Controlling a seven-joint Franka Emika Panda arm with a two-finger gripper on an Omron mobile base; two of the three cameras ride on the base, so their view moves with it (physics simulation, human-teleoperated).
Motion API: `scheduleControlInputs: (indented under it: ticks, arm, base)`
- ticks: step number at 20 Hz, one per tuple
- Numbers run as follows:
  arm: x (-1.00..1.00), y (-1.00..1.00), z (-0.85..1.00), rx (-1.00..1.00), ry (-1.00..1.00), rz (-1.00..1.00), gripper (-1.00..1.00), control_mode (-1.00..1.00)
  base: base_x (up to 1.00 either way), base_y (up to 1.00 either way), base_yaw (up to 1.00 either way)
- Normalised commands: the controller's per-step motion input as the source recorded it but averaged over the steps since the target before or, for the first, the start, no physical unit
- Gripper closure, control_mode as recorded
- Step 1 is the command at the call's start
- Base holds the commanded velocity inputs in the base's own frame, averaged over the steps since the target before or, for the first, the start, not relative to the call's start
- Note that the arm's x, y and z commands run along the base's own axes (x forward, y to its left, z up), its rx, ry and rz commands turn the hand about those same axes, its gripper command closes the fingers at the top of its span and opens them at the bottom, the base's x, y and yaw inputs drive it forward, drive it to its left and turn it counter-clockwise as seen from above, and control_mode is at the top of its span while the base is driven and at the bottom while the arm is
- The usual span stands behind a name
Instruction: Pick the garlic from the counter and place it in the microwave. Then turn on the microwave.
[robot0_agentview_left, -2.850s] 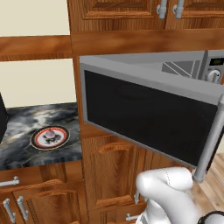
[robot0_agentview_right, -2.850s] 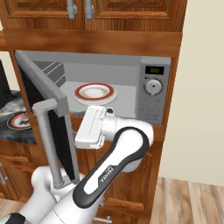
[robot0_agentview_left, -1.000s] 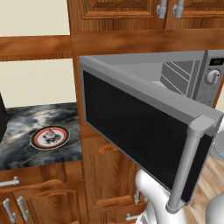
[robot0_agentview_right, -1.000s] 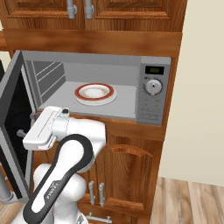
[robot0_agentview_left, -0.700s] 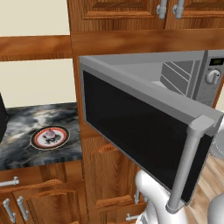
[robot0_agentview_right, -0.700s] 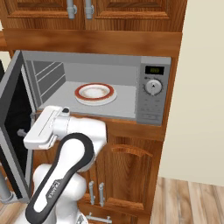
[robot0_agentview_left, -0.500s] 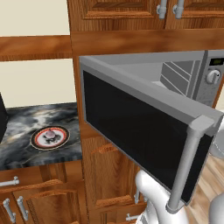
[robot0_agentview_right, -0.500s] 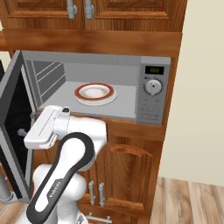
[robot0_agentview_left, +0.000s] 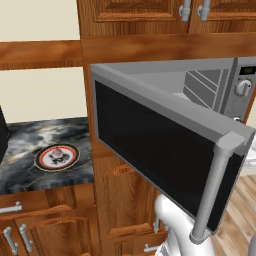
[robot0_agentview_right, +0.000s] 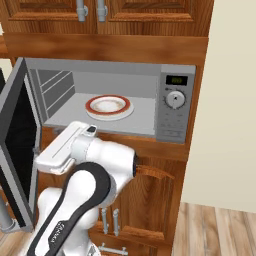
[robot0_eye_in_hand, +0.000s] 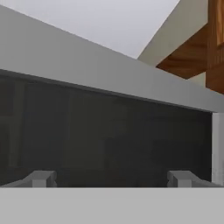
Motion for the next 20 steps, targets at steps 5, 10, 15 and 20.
scheduleControlInputs:
  ticks: [5, 10, 15, 20]
  arm:
    - [-0.76, -0.63, 0.0, 0.02, 0.0, -0.38, -1.0, -1.0]
    - [-0.93, -0.47, 0.0, 0.04, 0.0, -0.45, -1.0, -1.0]
    - [-0.66, -0.15, 0.0, 0.03, 0.0, -0.52, -1.0, -1.0]
    - [-0.17, 0.03, 0.0, 0.0, 0.0, -0.3, -1.0, -1.0]
  base:
    - [0.0, 0.0, 0.0]
    - [0.0, 0.0, 0.0]
    - [0.0, 0.0, 0.0]
    - [0.0, 0.0, 0.0]
